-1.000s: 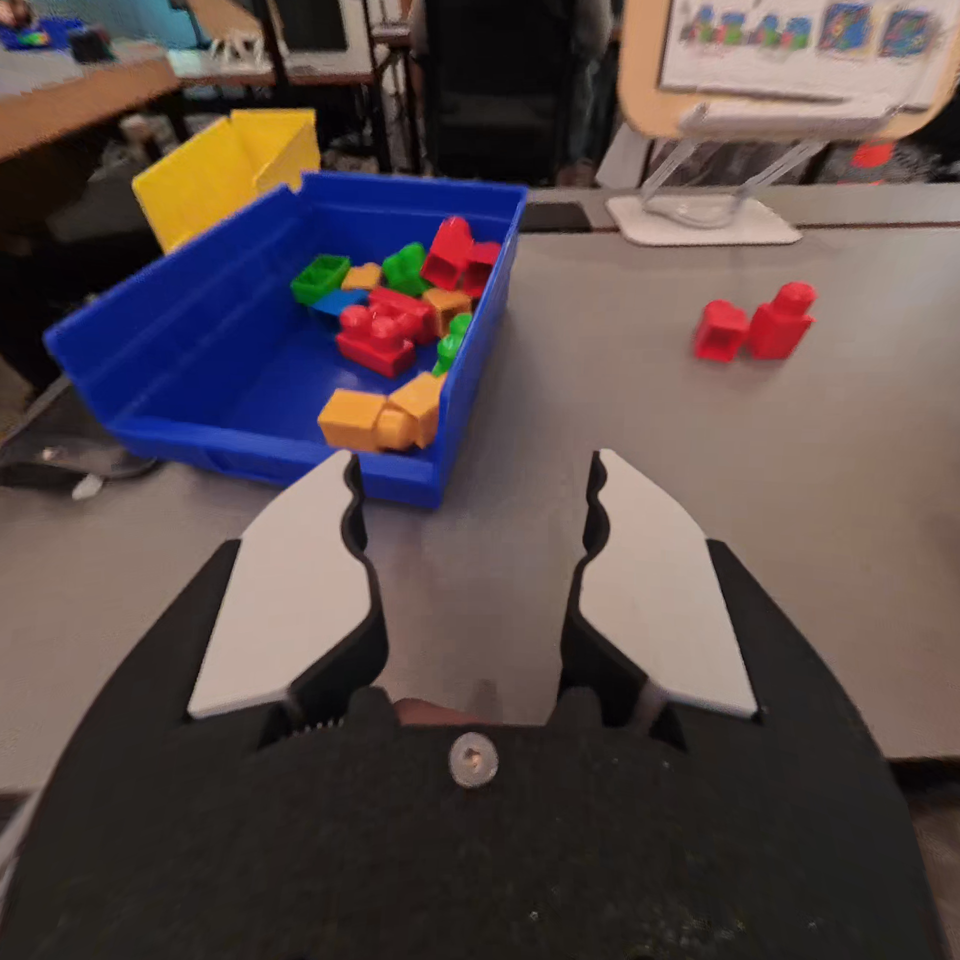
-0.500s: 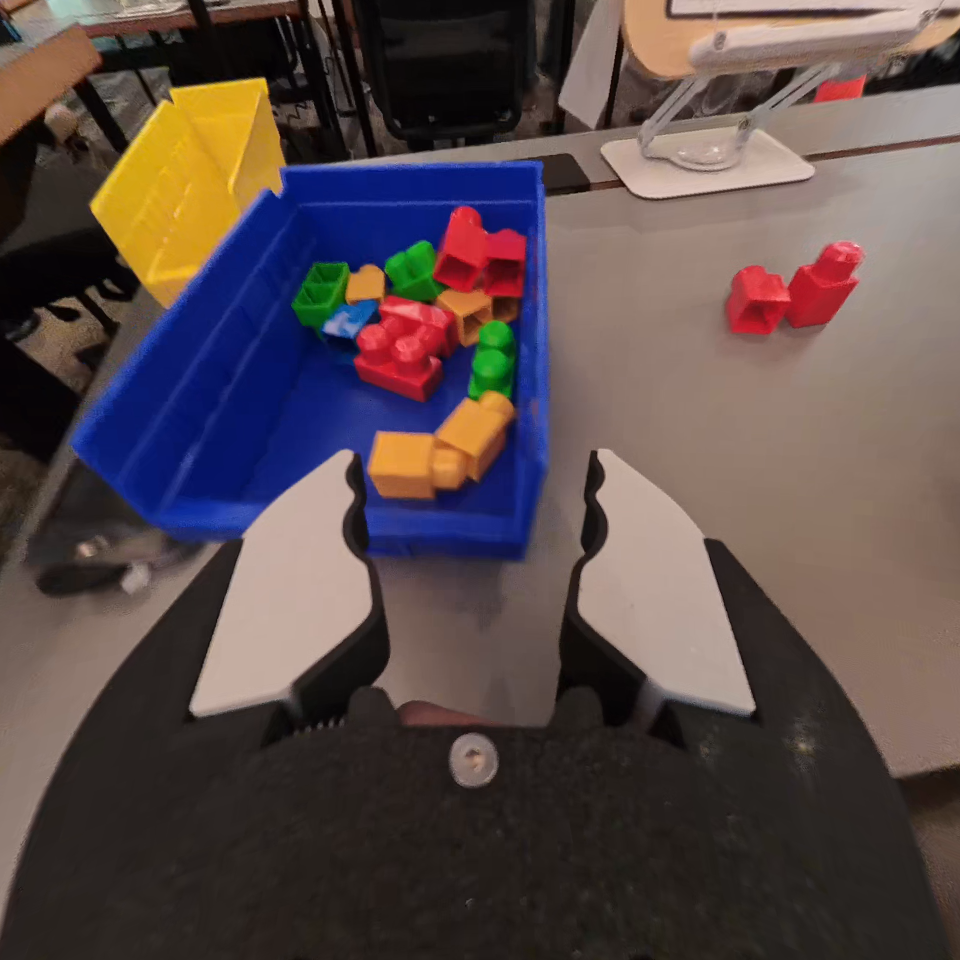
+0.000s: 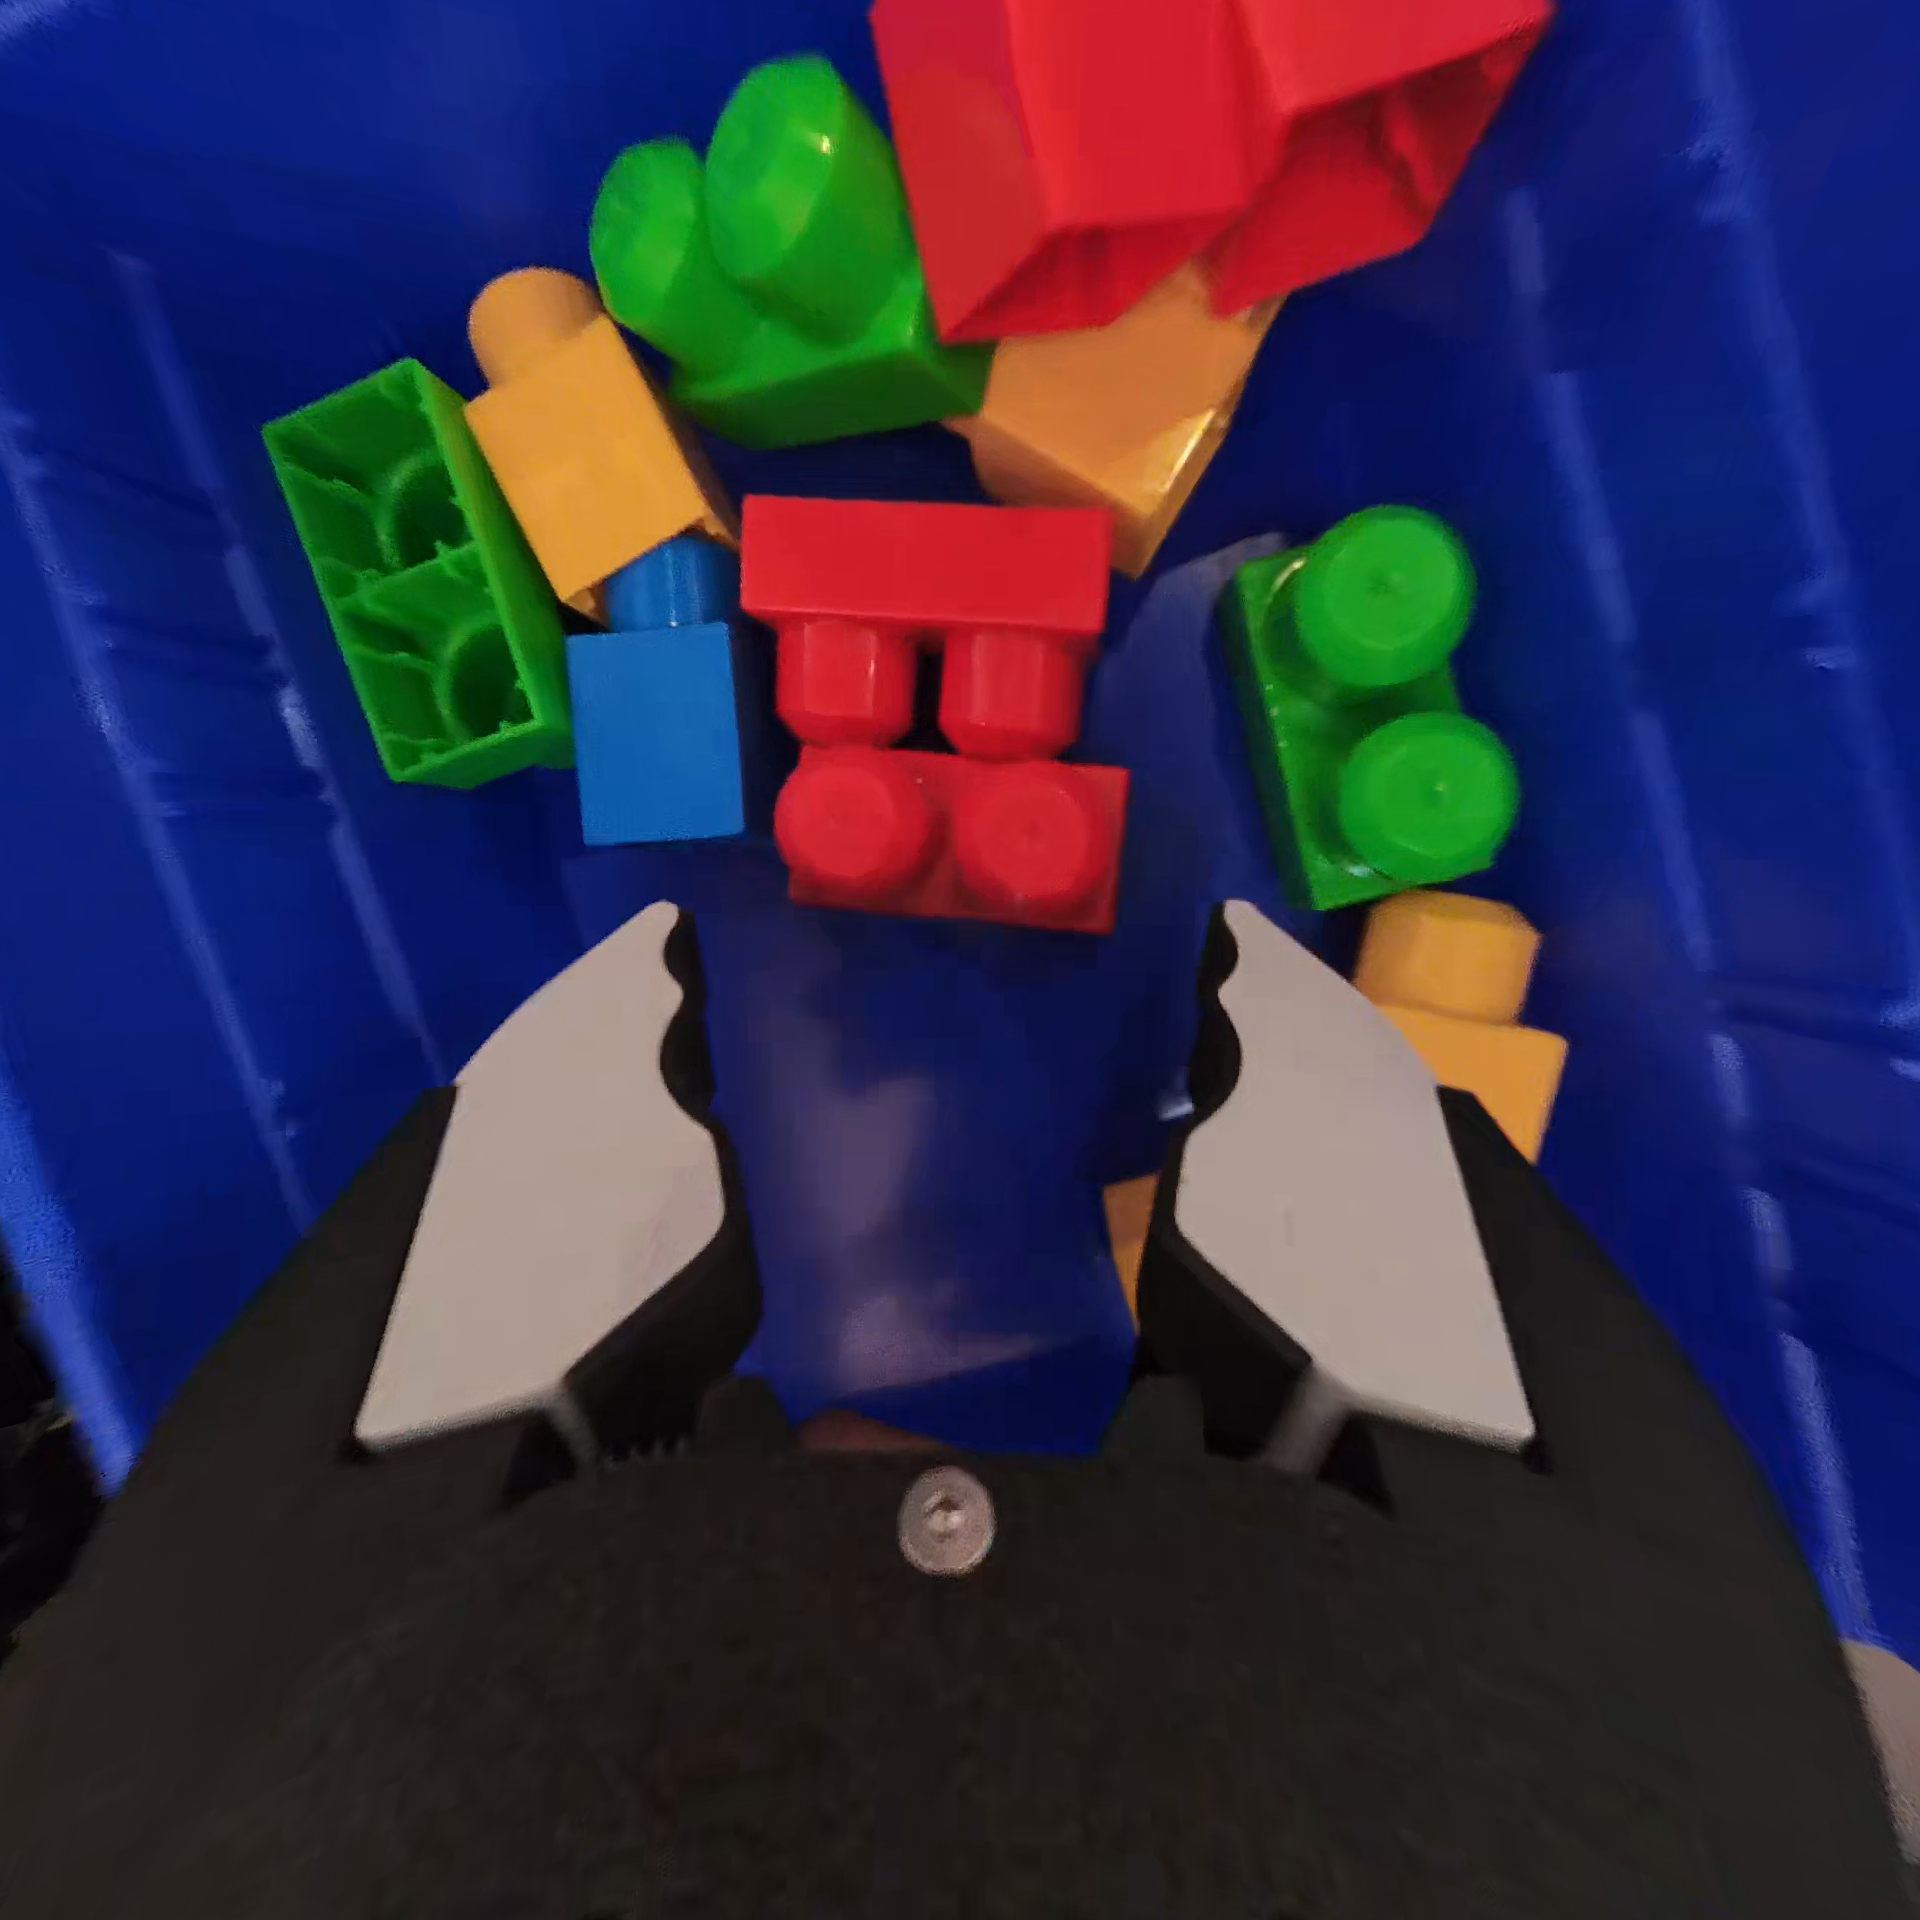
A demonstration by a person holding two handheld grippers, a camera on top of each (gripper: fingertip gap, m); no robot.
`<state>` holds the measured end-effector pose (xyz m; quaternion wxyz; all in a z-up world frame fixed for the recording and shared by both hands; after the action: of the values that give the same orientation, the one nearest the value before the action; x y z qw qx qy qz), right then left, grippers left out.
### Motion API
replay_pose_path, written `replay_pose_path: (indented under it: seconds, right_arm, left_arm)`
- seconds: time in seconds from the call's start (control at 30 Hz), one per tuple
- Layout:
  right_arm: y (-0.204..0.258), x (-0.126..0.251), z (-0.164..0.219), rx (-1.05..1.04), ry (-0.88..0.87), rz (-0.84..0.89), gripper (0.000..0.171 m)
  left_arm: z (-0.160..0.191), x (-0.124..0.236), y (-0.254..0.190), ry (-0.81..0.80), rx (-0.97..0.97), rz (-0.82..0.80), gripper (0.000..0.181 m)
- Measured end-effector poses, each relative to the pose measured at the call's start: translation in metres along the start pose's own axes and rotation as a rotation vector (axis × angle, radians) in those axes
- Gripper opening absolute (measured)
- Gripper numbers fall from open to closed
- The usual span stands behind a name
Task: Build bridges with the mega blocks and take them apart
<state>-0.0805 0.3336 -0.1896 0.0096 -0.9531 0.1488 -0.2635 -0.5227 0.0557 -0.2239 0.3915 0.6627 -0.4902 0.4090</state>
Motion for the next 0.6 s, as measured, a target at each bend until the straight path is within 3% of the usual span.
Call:
replay_pose_path:
  seconds: [0.13, 0.27, 0.47, 0.6]
  right_arm:
    - [-0.012, 0.004, 0.006, -0.012, 0.003, 0.014, 0.070]
    - [-0.023, 0.008, 0.014, -0.036, 0.008, 0.018, 0.070]
    - [-0.029, 0.010, 0.017, -0.049, 0.002, 0.017, 0.070]
    - [-0.029, 0.013, 0.017, -0.050, -0.007, 0.010, 0.070]
  left_arm:
    - [0.005, -0.025, 0.001, 0.109, -0.016, 0.052, 0.093]
    - [-0.001, -0.031, -0.007, 0.085, -0.036, 0.132, 0.080]
    - [-0.003, -0.031, -0.007, 0.092, -0.042, 0.128, 0.074]
    - [-0.003, -0.020, -0.003, 0.085, -0.058, 0.031, 0.075]
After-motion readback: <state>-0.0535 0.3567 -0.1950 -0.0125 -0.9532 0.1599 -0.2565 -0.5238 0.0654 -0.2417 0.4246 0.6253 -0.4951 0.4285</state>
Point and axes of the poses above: each gripper's, where its closed fingertips meet, x back along the fingers, z out of its underside, y = z × x across the jaws, the point moved 2 cm from there along x, back along the fingers, and after that the axes turned 5 degrees about y, right-handed, at the moved point
